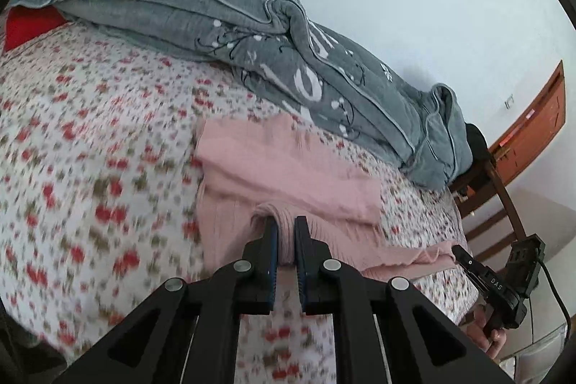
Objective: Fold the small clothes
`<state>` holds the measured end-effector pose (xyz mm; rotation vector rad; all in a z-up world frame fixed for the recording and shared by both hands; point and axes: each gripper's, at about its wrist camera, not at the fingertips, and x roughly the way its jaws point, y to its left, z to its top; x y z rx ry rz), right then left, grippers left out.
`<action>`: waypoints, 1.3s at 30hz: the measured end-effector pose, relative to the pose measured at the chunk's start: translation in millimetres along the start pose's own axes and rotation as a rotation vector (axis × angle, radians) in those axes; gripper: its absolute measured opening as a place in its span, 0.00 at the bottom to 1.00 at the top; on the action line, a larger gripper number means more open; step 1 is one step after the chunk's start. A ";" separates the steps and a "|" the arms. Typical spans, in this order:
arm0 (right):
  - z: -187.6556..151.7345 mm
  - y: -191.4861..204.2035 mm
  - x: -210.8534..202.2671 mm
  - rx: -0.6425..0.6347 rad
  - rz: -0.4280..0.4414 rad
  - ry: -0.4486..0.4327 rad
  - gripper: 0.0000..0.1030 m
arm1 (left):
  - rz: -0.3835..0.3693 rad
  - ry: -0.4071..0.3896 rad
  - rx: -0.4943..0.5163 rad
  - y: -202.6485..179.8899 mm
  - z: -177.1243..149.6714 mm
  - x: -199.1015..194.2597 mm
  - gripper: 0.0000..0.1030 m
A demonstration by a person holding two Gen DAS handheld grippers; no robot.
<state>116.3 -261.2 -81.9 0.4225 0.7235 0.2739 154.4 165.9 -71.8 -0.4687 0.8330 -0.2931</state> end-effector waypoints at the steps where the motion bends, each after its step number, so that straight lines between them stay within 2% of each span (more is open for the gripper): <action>1: 7.4 -0.3 7.0 -0.001 -0.007 -0.004 0.05 | 0.003 -0.001 0.001 -0.3 6.7 6.7 0.09; 7: 49.3 -6.6 57.6 0.007 -0.026 0.001 0.05 | 0.010 0.015 -0.025 6.8 52.2 62.7 0.09; 14: 81.6 -24.1 119.7 0.035 -0.023 0.035 0.05 | 0.027 0.049 -0.059 22.9 83.5 112.3 0.09; 22: 103.1 -42.7 187.8 0.065 -0.056 0.088 0.05 | 0.049 0.114 -0.084 40.7 117.0 177.2 0.10; 26: 107.9 -55.2 225.7 0.077 -0.078 0.133 0.08 | 0.063 0.182 -0.099 49.9 125.0 214.1 0.12; 29: 108.8 -62.0 251.2 0.071 -0.088 0.177 0.17 | 0.100 0.212 -0.095 55.8 128.7 232.6 0.22; 30: 109.3 -64.3 257.4 0.073 -0.089 0.185 0.19 | 0.109 0.212 -0.094 57.0 130.1 235.2 0.35; 31: 110.1 -66.5 261.5 0.079 -0.085 0.192 0.27 | 0.119 0.206 -0.094 58.2 132.0 236.6 0.53; 32: 111.7 -68.6 263.9 0.086 -0.079 0.198 0.31 | 0.131 0.190 -0.095 59.4 134.4 236.0 0.59; 33: 113.8 -70.8 263.4 0.095 -0.073 0.195 0.33 | 0.138 0.164 -0.094 60.7 136.4 232.8 0.61; 35: 117.4 -72.1 255.7 0.094 -0.075 0.163 0.41 | 0.142 0.144 -0.083 62.2 139.1 228.2 0.62; 39: 119.9 -63.0 242.6 -0.008 -0.143 0.134 0.44 | 0.134 0.172 -0.038 59.6 135.5 231.6 0.62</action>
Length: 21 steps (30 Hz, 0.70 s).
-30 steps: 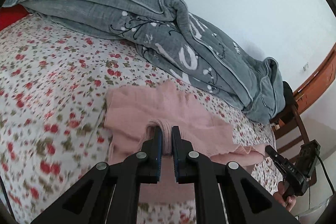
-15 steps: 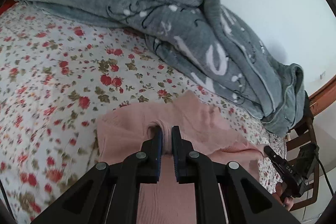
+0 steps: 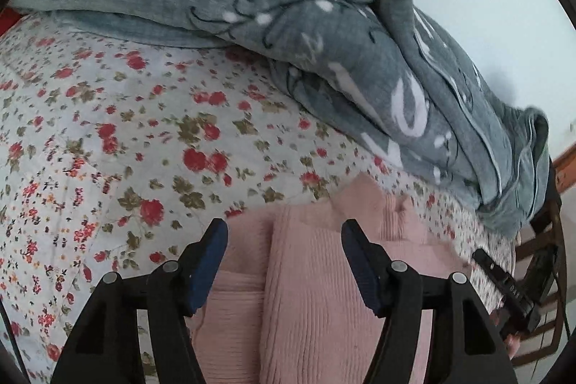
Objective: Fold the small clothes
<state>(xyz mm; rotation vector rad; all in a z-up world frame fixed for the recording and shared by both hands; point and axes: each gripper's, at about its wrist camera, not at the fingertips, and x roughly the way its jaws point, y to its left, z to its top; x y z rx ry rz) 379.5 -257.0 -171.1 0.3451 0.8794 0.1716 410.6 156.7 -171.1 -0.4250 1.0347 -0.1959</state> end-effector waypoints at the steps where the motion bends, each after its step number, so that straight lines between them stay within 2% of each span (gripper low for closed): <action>1: -0.2 3.1 -0.1 -0.031 -0.017 0.000 0.44 | 0.005 0.007 0.015 -2.4 -0.9 1.9 0.62; 3: -2.1 9.9 3.9 -0.092 -0.048 0.013 0.44 | 0.049 0.031 0.075 -11.6 -4.1 10.7 0.60; 5: -5.7 15.3 17.9 -0.138 -0.089 0.063 0.44 | 0.093 0.051 0.115 -17.9 -6.8 20.2 0.60; 6: -8.0 16.2 24.0 -0.148 -0.113 0.084 0.44 | 0.109 0.057 0.122 -19.2 -7.6 24.5 0.56; 8: -15.4 20.4 37.7 -0.188 -0.181 0.115 0.32 | 0.122 0.067 0.133 -20.2 -9.0 30.9 0.41; 9: -18.9 23.2 42.5 -0.214 -0.186 0.120 0.25 | 0.130 0.076 0.144 -20.7 -9.5 35.7 0.24; 10: -21.5 25.8 47.0 -0.233 -0.182 0.133 0.06 | 0.135 0.079 0.154 -21.0 -10.2 38.1 0.07; 12: -23.7 29.5 48.4 -0.253 -0.162 0.128 0.06 | 0.127 0.065 0.178 -22.5 -11.3 36.4 0.07; 15: -20.0 34.9 30.8 -0.269 -0.142 0.042 0.05 | 0.129 -0.040 0.200 -26.7 -13.2 13.0 0.07; 18: -10.4 27.4 16.9 -0.205 -0.089 -0.016 0.05 | 0.123 -0.067 0.220 -29.9 -8.6 5.1 0.07; 21: -6.1 21.2 33.5 -0.202 -0.132 0.004 0.05 | 0.161 -0.064 0.224 -25.8 -2.8 16.2 0.07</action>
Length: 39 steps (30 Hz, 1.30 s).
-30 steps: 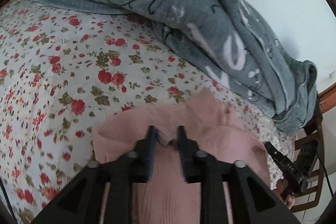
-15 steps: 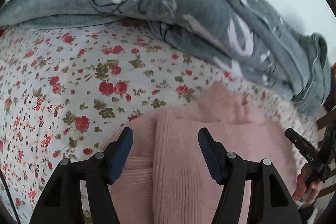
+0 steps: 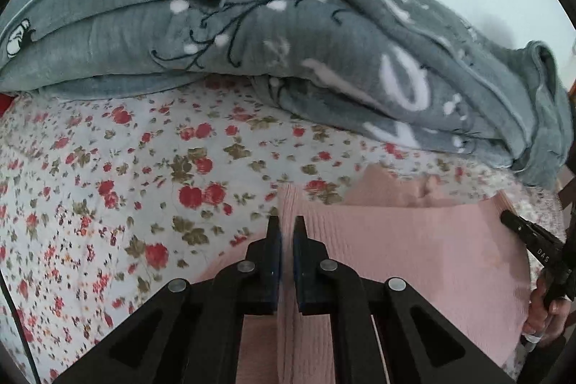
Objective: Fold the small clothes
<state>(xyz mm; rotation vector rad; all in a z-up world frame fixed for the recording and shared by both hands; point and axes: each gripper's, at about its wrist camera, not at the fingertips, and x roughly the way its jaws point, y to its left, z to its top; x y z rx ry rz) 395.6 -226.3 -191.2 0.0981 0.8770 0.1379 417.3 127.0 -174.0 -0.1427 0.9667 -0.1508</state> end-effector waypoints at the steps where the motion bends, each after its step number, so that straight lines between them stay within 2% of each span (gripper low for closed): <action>1: -1.1 0.6 6.9 0.002 -0.016 0.019 0.05 | 0.016 0.025 -0.012 3.3 -0.5 10.4 0.07; 4: -7.8 0.0 32.8 0.006 -0.058 0.104 0.05 | 0.058 0.098 -0.031 5.1 -5.3 32.4 0.07; 6: -8.5 1.3 31.4 -0.003 -0.066 0.100 0.06 | 0.068 0.105 -0.032 5.2 -6.9 36.5 0.11; 7: -7.7 1.2 30.2 -0.005 -0.072 0.098 0.11 | 0.070 0.106 -0.031 5.0 -6.6 36.4 0.14; 8: -6.9 0.2 29.3 0.000 -0.077 0.100 0.15 | 0.070 0.109 -0.035 5.6 -4.8 33.5 0.18; 9: -6.5 -1.7 27.0 0.009 -0.077 0.103 0.17 | 0.082 0.108 -0.041 6.4 -4.4 30.3 0.29; 10: -6.6 -4.2 22.1 0.022 -0.071 0.103 0.22 | 0.096 0.099 -0.049 7.6 -4.8 24.1 0.37; 12: -8.9 -7.1 4.9 0.039 -0.077 0.079 0.36 | 0.097 0.056 -0.057 11.1 -6.4 5.8 0.38; 13: -10.1 -7.7 -4.0 0.042 -0.099 0.068 0.47 | 0.096 0.041 -0.062 12.2 -7.4 -1.9 0.38; 17: -20.1 -1.4 -46.1 0.001 -0.174 -0.010 0.58 | 0.057 0.013 -0.086 18.2 -17.1 -37.9 0.38; 19: -29.3 3.5 -73.7 -0.019 -0.209 -0.041 0.61 | 0.062 -0.007 -0.079 19.0 -26.2 -55.9 0.38; 21: -39.5 5.0 -98.2 -0.010 -0.230 -0.073 0.71 | 0.113 -0.060 -0.047 15.7 -41.0 -80.0 0.38; 22: -44.1 8.0 -108.5 -0.005 -0.233 -0.084 0.84 | 0.121 -0.076 -0.033 15.3 -46.5 -88.4 0.38; 23: -50.1 10.9 -119.1 -0.004 -0.234 -0.092 0.87 | 0.119 -0.084 -0.020 14.0 -53.7 -96.7 0.38; 28: -80.5 27.8 -174.6 -0.022 -0.271 -0.209 0.89 | 0.083 -0.066 -0.012 11.7 -82.8 -126.6 0.39; 32: -97.7 33.1 -207.5 0.002 -0.288 -0.244 0.93 | 0.041 -0.151 -0.060 9.3 -111.6 -152.7 0.42; 34: -105.1 31.8 -219.2 0.007 -0.283 -0.235 0.93 | 0.013 -0.187 -0.073 8.1 -125.7 -164.9 0.48; 36: -114.6 28.0 -232.6 0.010 -0.228 -0.245 0.93 | 0.032 -0.199 -0.069 5.4 -135.3 -172.8 0.52; 38: -124.3 22.8 -243.4 0.032 -0.174 -0.268 0.93 | 0.048 -0.206 -0.050 2.0 -144.9 -181.5 0.64; 39: -129.1 20.6 -246.8 0.050 -0.180 -0.269 0.93 | 0.035 -0.207 -0.045 1.6 -151.5 -187.4 0.70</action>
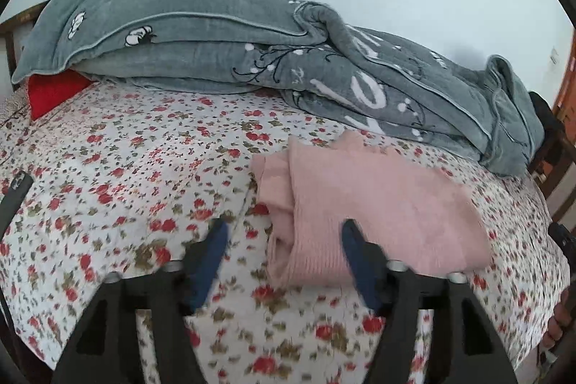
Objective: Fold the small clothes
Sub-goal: 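Withdraw both tools open from the folded sweater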
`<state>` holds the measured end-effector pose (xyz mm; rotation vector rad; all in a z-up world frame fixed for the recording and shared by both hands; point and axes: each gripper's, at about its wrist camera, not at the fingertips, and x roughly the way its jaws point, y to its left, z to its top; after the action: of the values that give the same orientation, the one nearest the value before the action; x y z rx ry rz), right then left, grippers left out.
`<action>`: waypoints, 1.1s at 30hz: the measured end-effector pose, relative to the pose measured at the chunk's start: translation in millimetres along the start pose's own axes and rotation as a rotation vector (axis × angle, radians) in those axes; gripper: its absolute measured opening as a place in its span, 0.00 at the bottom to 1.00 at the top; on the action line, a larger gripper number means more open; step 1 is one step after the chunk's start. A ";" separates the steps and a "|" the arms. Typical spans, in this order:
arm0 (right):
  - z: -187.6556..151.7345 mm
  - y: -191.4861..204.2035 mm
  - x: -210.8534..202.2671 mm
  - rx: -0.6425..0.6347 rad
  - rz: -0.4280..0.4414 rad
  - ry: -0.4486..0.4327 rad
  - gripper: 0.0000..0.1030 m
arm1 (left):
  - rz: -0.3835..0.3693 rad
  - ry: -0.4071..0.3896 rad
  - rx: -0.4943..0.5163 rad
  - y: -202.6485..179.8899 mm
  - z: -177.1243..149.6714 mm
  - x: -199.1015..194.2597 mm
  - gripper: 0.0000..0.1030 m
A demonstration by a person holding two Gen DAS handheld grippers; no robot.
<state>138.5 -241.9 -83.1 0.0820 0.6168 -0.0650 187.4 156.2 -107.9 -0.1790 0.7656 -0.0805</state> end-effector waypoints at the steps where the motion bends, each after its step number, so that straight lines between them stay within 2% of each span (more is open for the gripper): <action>1: -3.7 -2.6 -3.4 0.012 -0.014 0.009 0.93 | -0.029 0.016 0.000 0.2 -5.2 -6.2 0.72; 4: -13.2 -6.6 -10.4 0.031 0.006 0.063 0.93 | -0.024 0.044 0.006 -0.5 -15.2 -17.8 0.73; 5: -15.8 -6.2 -12.0 0.029 0.013 0.085 0.93 | 0.001 0.040 0.010 -0.4 -19.5 -23.0 0.75; 6: -18.7 -4.7 -14.6 0.020 0.019 0.099 0.93 | 0.039 0.014 0.009 0.0 -24.2 -31.1 0.81; 8: -25.0 -0.7 -23.5 0.004 0.001 0.084 0.93 | 0.072 -0.010 0.009 1.1 -29.0 -41.1 0.82; 11: -33.2 4.9 -38.0 0.016 0.009 0.047 0.93 | 0.057 -0.012 -0.001 3.5 -32.5 -52.1 0.82; 16: -35.9 10.6 -38.0 0.048 0.053 0.074 0.93 | 0.077 -0.020 0.018 3.1 -36.2 -62.0 0.82; 20: -33.5 21.3 -29.6 0.041 0.070 0.120 0.86 | 0.018 0.030 -0.023 8.9 -37.5 -57.8 0.81; 27: -36.6 39.6 -3.8 0.026 0.100 0.184 0.78 | -0.021 0.052 -0.004 18.8 -43.0 -29.5 0.80; 31: -46.2 48.1 17.3 0.007 0.102 0.218 0.78 | -0.144 0.097 -0.059 27.6 -43.7 -2.8 0.80; 33: -50.5 50.3 28.7 0.001 0.099 0.241 0.78 | -0.163 0.121 -0.092 30.6 -42.3 12.8 0.80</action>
<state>137.2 -188.0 -138.0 0.1228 0.8521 0.0412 167.4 178.9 -152.3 -0.3258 0.8754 -0.2123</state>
